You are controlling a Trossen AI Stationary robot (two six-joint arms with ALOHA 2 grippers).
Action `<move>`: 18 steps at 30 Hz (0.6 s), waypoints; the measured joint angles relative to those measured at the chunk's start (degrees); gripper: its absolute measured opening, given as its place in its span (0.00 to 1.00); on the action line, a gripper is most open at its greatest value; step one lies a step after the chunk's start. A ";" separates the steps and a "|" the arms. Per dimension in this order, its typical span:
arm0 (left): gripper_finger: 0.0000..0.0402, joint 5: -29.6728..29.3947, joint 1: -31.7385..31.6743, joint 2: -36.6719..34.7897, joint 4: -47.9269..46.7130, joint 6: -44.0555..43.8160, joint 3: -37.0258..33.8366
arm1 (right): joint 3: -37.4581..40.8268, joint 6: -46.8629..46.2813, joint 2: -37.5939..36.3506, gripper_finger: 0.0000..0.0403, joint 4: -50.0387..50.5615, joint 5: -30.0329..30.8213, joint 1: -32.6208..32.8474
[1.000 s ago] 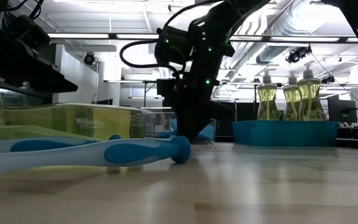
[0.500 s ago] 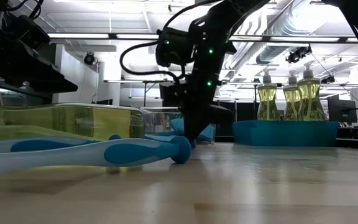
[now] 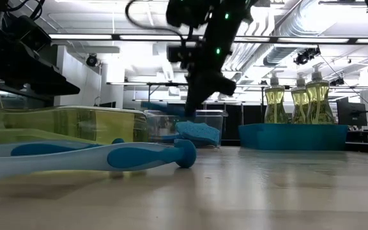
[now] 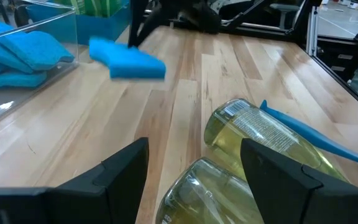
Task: Pick & Place Kitchen Sink Supplies
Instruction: Put the sponge into the transparent bin
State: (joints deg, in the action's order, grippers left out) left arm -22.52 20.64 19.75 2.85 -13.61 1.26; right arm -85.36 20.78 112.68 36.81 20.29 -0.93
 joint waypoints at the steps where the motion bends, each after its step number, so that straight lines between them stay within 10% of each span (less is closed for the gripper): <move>1: 0.62 0.00 0.00 0.00 0.00 -0.02 0.00 | -0.01 -0.54 -0.90 0.00 -0.03 0.72 0.01; 18: 0.62 0.01 0.00 0.00 0.00 0.00 -0.01 | -0.09 -2.80 -8.94 0.00 -1.81 5.38 -13.19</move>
State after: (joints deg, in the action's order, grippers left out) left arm -22.51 20.64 19.75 2.85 -13.61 1.25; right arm -85.45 17.98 103.74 35.00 25.67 -14.12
